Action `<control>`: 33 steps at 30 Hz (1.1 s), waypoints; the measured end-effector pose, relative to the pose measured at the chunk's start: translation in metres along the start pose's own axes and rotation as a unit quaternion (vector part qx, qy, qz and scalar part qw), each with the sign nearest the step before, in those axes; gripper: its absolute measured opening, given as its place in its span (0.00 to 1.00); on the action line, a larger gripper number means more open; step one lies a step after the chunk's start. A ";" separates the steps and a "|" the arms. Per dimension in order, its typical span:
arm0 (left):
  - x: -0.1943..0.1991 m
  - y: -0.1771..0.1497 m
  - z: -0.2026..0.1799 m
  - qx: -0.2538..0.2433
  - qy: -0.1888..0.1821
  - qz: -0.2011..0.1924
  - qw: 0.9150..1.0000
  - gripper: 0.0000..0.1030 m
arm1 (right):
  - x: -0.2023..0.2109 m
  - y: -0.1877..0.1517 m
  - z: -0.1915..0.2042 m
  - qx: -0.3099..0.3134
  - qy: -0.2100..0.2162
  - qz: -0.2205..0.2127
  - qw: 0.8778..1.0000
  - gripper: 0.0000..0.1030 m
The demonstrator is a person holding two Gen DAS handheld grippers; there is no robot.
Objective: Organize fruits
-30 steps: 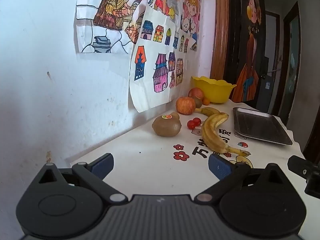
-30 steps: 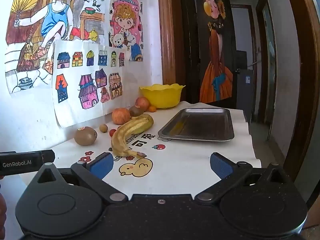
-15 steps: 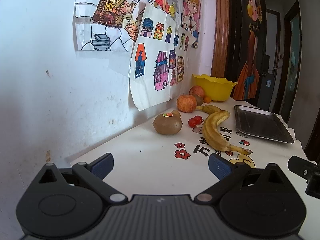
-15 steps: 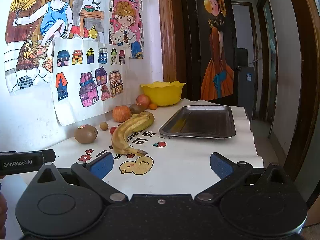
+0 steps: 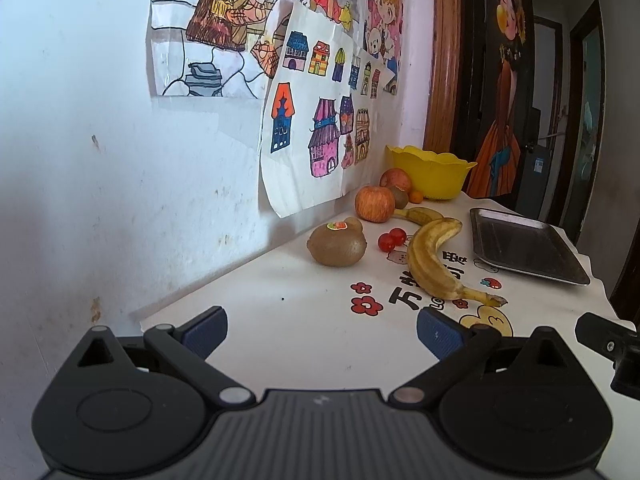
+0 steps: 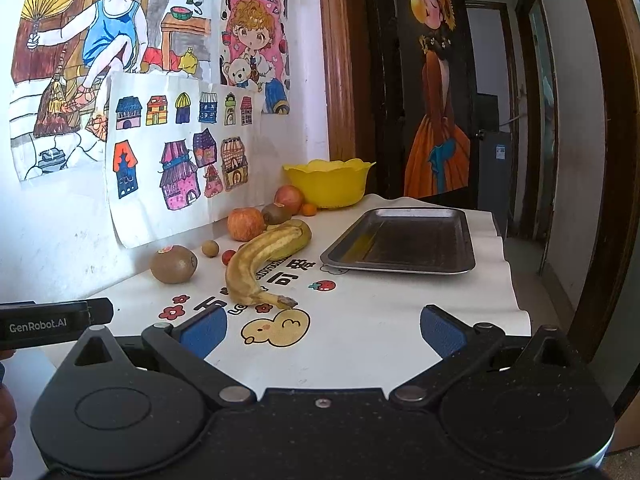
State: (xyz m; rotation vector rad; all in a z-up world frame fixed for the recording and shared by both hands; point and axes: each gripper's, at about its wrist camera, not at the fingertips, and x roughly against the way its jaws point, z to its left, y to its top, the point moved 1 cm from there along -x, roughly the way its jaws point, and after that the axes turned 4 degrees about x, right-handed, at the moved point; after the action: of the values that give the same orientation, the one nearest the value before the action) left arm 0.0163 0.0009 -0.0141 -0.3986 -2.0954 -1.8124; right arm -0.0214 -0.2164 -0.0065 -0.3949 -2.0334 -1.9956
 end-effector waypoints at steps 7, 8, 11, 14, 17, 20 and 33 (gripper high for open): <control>0.000 -0.001 0.000 0.000 0.000 0.001 1.000 1.00 | -0.002 -0.001 0.001 0.000 0.002 0.004 1.000 0.99; -0.001 -0.001 0.000 0.000 0.000 0.001 1.000 1.00 | -0.002 -0.001 0.001 0.001 0.003 0.005 1.000 0.99; -0.002 -0.003 0.000 -0.002 0.001 0.003 1.000 1.00 | -0.003 -0.001 0.001 0.000 0.005 0.008 1.000 0.99; -0.005 -0.002 0.000 -0.003 0.002 0.006 1.000 1.00 | -0.004 -0.002 0.001 0.000 0.007 0.012 1.000 0.99; -0.008 -0.001 -0.001 -0.005 0.005 0.008 1.000 1.00 | -0.007 0.000 0.001 -0.002 0.012 0.019 1.000 0.99; -0.011 0.002 -0.001 -0.008 0.011 0.004 1.000 1.00 | -0.011 0.004 0.001 -0.012 0.029 0.028 0.999 0.99; -0.051 0.053 0.011 -0.030 0.012 0.004 0.999 1.00 | -0.063 0.073 0.018 0.034 0.110 0.032 0.993 0.99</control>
State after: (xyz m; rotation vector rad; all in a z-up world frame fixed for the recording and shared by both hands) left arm 0.0839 0.0198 0.0103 -0.3979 -2.0254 -1.8692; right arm 0.0644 -0.1977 0.0372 -0.2113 -1.9218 -1.8374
